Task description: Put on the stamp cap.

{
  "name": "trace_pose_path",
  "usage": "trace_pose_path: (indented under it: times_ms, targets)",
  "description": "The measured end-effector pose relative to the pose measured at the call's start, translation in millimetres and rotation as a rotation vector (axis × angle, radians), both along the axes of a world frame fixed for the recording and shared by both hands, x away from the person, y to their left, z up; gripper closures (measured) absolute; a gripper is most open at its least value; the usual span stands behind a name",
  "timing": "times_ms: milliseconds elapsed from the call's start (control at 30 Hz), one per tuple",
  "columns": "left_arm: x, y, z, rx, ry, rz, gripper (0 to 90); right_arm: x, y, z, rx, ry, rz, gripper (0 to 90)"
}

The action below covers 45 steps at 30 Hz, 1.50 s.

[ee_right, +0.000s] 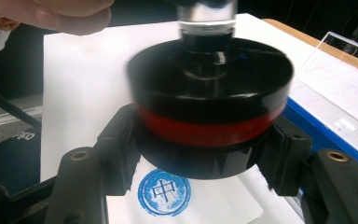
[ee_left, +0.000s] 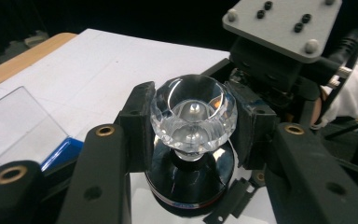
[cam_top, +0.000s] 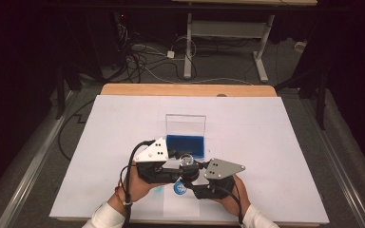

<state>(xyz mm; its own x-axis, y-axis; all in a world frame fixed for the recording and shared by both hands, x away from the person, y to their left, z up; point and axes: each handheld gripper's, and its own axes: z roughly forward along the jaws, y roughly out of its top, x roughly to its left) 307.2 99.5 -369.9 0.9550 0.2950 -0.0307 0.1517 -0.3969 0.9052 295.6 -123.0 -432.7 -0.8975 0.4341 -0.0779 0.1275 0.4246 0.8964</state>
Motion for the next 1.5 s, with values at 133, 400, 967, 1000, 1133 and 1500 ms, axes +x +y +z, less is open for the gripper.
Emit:
trace_pose_path:
  times_ms: [133,400,967,1000,1133,1500]
  targets:
    - [-0.6,-0.7,-2.2,0.010,-0.006,0.015,54.0,0.3,-0.9,0.9,0.003,0.002,0.000,38.4]
    - [-0.6,-3.5,-4.8,-0.009,-0.003,0.000,54.0,0.0,-2.2,1.2,0.012,0.006,0.000,38.4]
    - [7.4,2.6,-18.9,-0.084,0.070,-0.014,53.9,-2.0,-4.6,-2.1,0.002,-0.010,-0.012,38.5]
    - [7.7,2.9,-19.5,-0.089,0.076,-0.016,53.9,-2.2,-4.6,-2.3,0.002,-0.006,-0.015,38.5]
    - [6.3,2.2,-19.8,-0.091,0.077,-0.021,53.9,-2.2,-5.0,-2.1,-0.002,-0.010,-0.003,38.6]
    - [0.0,-5.1,-22.1,-0.062,0.026,-0.016,54.0,-1.8,-5.2,-3.6,-0.014,0.025,0.001,38.7]
